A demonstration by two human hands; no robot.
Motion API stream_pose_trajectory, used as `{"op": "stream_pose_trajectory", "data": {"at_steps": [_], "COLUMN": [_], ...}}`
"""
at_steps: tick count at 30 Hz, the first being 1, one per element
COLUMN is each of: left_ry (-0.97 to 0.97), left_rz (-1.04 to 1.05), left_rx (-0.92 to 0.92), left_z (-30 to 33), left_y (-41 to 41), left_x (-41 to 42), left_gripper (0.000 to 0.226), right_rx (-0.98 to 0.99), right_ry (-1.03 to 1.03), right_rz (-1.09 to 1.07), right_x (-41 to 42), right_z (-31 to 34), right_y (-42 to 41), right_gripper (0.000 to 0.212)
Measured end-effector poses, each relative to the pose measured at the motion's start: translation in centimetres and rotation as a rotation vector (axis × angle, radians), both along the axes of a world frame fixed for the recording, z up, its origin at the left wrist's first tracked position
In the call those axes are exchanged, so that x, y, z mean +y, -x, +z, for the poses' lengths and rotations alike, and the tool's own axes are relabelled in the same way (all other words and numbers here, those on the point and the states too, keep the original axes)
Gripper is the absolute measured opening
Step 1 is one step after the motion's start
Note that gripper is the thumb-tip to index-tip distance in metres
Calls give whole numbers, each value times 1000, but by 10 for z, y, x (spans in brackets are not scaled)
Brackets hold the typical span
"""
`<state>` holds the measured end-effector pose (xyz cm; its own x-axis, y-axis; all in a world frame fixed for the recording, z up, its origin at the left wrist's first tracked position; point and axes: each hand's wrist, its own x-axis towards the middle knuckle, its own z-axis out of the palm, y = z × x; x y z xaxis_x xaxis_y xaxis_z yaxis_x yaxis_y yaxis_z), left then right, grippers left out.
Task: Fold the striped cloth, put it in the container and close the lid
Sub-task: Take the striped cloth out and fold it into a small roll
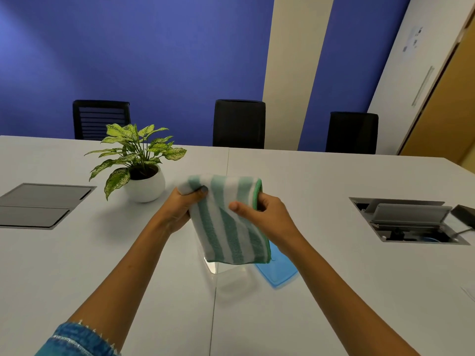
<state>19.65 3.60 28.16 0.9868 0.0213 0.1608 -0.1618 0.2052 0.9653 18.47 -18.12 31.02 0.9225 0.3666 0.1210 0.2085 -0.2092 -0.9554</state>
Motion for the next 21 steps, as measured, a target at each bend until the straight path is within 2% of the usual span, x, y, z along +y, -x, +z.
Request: {"op": "stream_pose_trajectory", "data": {"at_steps": [2, 6, 13, 15, 19, 21], "left_ry": [-17, -103, -253, -274, -299, -305], "left_rz": [-17, -44, -100, -95, -77, -62], "left_rx": [9, 24, -21, -33, -57, -62], "left_z": [0, 3, 20, 25, 34, 36], "left_y": [0, 2, 4, 5, 7, 6], "left_x": [0, 3, 4, 0, -6, -7], "left_gripper": [52, 53, 54, 55, 56, 60], "right_rx": [50, 162, 292, 243, 23, -83], "right_ry": [-26, -279, -484, -502, -433, -383], "right_rz": [15, 34, 34, -18, -187, -267], "right_x": [2, -3, -7, -9, -12, -13], "right_z": [0, 3, 6, 6, 5, 4], "right_y": [-2, -6, -12, -14, -16, -18], "right_gripper": [54, 19, 17, 19, 23, 33]}}
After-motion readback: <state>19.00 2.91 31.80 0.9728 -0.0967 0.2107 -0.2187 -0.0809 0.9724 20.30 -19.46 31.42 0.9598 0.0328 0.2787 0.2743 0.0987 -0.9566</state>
